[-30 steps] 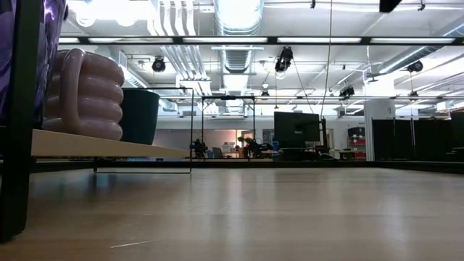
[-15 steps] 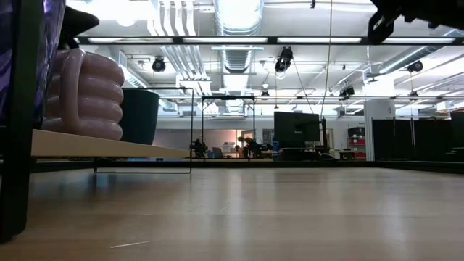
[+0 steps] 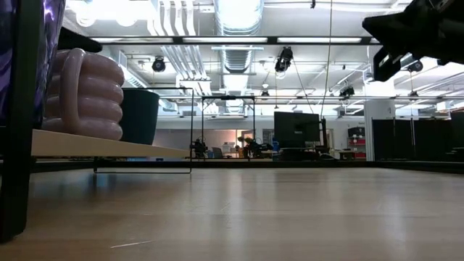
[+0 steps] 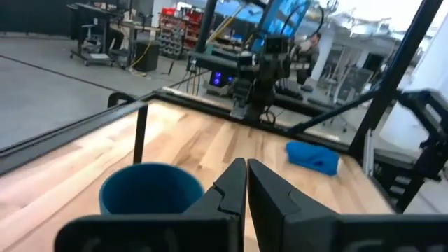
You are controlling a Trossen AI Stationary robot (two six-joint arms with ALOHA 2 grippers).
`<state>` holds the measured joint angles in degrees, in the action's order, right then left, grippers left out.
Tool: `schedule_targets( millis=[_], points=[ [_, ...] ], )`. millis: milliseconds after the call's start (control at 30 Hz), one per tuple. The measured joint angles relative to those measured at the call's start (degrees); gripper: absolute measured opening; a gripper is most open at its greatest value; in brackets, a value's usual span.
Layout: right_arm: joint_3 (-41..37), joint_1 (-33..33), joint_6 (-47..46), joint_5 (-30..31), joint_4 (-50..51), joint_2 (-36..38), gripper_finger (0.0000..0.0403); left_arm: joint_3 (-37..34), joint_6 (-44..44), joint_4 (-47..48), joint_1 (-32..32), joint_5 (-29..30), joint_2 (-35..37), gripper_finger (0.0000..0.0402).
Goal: Stack small to large cups/mugs on shelf
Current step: Return to Home Position
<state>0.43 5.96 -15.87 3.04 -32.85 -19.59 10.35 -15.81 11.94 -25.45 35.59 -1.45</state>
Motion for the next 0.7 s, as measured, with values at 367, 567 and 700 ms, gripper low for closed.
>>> schedule_targets(
  millis=[367,567,700],
  points=[
    [0.07,0.00,4.50,-3.47,1.49,4.08,0.0009,-4.76,-0.34,-1.22,0.00,-0.16,0.00,0.0000],
    [0.09,0.00,10.47,-3.47,3.22,4.04,0.0009,-9.02,6.27,-14.20,0.00,-3.46,0.03,0.0000],
    [0.09,0.00,14.81,-3.37,4.77,4.13,0.0009,-9.86,9.75,-16.16,0.00,-3.41,0.03,0.0000]
  ],
)
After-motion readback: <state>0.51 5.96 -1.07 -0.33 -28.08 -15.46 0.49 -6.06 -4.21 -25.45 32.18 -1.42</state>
